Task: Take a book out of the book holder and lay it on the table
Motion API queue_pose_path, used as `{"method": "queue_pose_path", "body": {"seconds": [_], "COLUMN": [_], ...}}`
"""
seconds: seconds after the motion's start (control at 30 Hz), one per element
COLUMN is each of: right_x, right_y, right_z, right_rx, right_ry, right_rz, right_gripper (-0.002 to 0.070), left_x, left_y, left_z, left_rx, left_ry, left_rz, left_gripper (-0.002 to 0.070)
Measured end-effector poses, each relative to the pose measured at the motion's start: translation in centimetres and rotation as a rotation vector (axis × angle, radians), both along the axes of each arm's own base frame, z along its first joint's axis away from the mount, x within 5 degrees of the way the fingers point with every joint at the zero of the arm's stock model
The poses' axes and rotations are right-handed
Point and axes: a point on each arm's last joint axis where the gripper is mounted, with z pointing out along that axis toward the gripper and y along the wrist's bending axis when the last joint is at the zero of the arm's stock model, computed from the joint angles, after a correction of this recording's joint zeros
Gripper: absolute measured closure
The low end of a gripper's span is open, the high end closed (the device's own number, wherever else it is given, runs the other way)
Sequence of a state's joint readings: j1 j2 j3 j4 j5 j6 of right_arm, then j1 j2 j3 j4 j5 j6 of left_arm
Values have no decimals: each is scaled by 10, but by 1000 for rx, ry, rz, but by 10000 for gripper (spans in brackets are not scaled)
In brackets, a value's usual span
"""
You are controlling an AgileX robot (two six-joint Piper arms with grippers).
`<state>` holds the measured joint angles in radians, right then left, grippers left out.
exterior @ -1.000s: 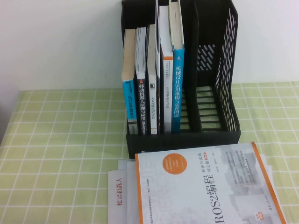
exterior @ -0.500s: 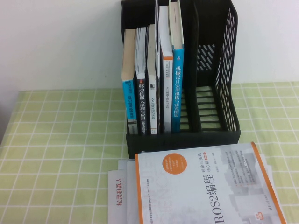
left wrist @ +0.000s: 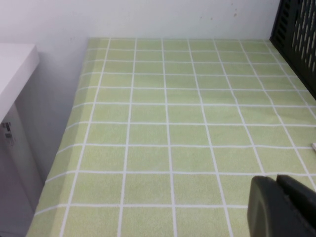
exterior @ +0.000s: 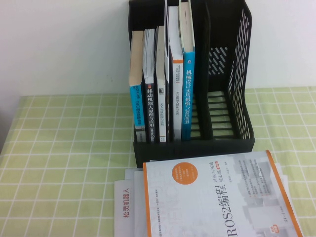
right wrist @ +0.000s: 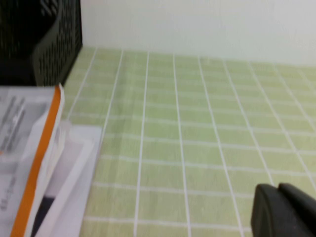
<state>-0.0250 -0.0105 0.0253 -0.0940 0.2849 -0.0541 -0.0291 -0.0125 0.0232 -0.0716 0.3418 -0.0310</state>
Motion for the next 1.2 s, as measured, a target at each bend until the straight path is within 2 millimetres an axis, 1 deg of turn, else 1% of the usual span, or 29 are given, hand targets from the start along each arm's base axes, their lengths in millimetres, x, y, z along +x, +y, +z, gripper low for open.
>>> {"method": "queue_pose_path", "body": {"seconds": [0.1,1.2], "right_x": [-2,-2], "right_y": [0,0], "right_z": [-7,-8], "right_rx": [14,18], "right_ry": [74,80], "right_rz": [-6,-8], "right_gripper": [678,678], "left_x": [0,0], "left_y": [0,0], "left_z": [0,0], "left_rx": [0,0], "left_ry": [2,2], "left_rz": [0,0], "left_gripper": [678,678]}}
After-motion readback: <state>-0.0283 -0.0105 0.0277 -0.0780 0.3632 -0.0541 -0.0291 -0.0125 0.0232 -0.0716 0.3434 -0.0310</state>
